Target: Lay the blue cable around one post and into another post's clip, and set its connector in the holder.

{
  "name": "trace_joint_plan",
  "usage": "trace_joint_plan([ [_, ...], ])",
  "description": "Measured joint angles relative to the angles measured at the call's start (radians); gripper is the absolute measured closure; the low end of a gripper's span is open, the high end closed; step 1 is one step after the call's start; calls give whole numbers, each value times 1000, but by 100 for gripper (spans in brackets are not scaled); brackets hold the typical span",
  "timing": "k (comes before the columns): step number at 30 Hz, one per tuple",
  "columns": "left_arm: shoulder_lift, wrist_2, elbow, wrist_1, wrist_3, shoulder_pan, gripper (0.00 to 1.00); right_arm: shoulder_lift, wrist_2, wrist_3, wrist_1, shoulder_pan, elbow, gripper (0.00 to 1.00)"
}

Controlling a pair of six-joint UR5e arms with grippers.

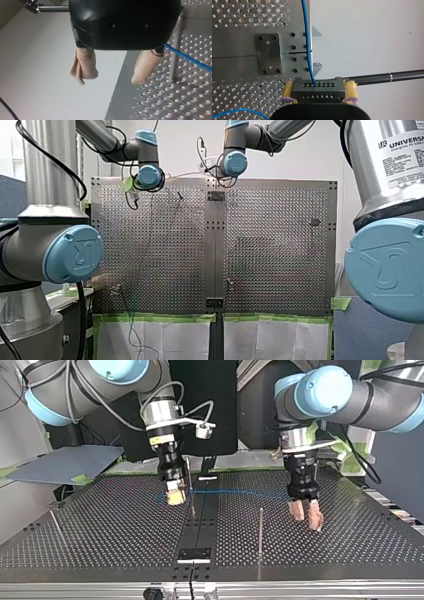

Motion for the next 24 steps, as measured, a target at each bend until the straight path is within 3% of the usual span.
trace_joint_plan([
  [4, -6, 2, 33, -4, -13, 12, 0, 2, -7, 4, 1, -3, -16, 84],
  [14, -50, 25, 82, -18, -31, 41, 0, 9, -28, 38, -7, -22, -45, 84],
  [19, -85, 36, 93, -22, -33, 57, 0, 33, -56, 74, -5, -34, -72, 84],
  [24, -96, 58, 101, -26, -38, 77, 0, 53, -65, 88, 1, -43, -98, 84],
])
